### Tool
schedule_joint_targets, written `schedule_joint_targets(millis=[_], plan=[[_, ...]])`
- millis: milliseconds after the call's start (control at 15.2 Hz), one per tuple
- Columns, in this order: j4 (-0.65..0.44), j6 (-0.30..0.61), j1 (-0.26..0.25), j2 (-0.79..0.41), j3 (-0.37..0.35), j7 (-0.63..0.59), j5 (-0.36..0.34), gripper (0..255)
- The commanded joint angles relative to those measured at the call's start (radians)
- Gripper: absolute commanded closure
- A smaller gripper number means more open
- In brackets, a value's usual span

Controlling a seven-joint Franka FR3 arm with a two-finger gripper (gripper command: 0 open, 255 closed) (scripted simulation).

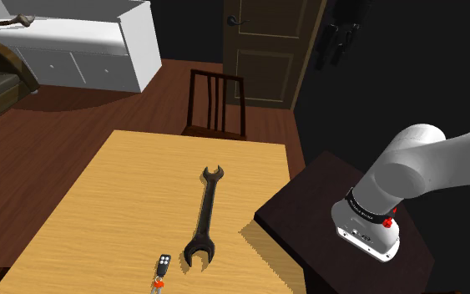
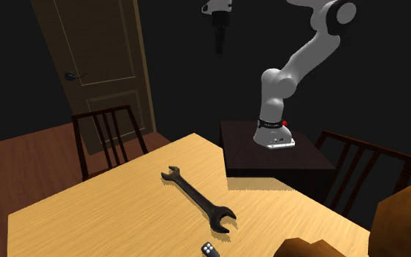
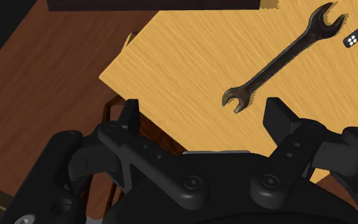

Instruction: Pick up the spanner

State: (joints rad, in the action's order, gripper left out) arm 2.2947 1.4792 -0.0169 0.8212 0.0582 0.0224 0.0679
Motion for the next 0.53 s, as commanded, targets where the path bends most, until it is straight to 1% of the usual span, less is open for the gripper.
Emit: schedule_joint_targets(millis=[0,462], plan=[[0.000,0.000,0.000,0.000,0.000,0.000,0.000,0],[0.215,0.173,-0.003,0.059,-0.143,-0.204,0.093,0]])
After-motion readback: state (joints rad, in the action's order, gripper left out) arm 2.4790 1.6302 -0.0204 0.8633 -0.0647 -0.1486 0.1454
